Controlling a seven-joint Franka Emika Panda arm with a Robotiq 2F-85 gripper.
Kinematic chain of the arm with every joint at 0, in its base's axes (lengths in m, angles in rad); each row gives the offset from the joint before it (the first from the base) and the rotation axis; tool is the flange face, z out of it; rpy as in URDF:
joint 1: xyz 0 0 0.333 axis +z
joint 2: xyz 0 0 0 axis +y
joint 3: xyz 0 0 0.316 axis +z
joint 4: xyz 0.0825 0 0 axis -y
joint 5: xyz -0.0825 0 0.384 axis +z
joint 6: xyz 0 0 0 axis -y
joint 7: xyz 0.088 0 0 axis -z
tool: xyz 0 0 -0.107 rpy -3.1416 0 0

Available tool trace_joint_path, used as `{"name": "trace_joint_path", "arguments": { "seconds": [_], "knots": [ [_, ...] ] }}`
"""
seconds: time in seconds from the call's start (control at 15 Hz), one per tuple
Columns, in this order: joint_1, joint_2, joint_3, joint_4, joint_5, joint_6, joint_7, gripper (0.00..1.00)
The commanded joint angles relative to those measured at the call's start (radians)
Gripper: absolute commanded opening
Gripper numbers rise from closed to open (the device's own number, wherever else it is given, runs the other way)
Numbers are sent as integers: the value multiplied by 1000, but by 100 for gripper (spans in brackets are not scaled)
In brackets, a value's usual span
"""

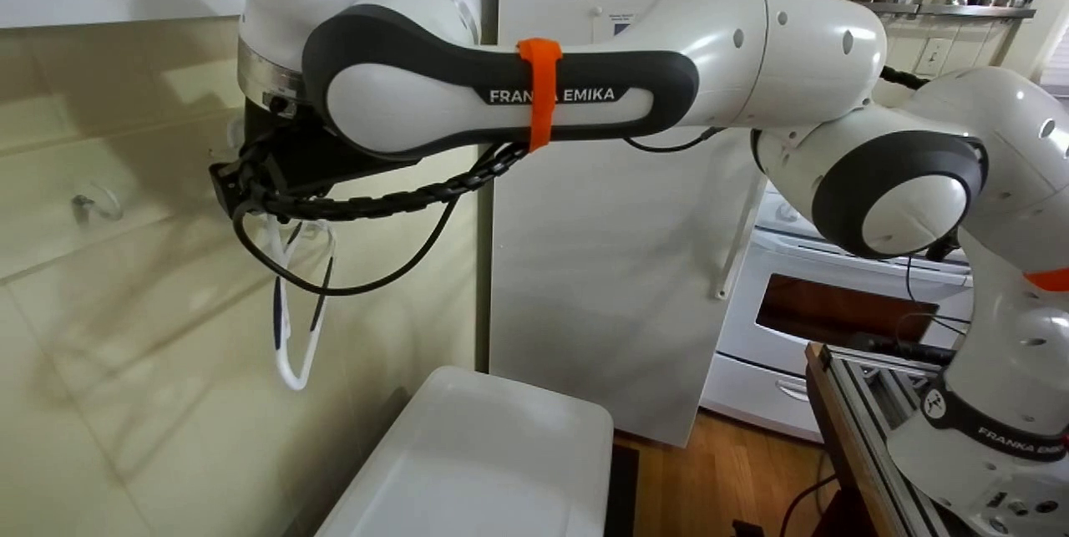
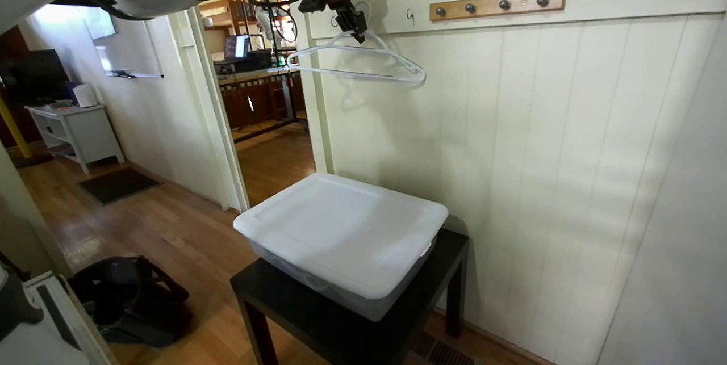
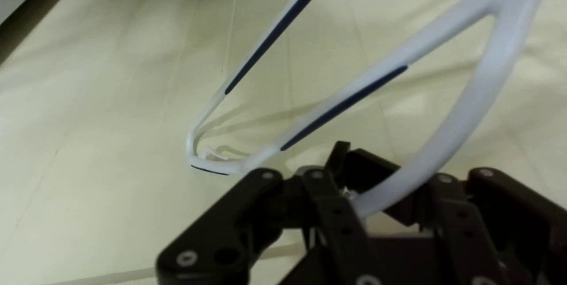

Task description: Put the hanger on the next hook

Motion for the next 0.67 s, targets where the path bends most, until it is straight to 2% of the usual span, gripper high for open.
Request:
{"name": "trace_joint_path", "arguments": {
  "seconds": [0.0,0.6],
  "knots": [
    [-13,19,28,44,16,-20,-115,2],
    [-31,17,49,61,21,-22,-232,2]
  ]
}}
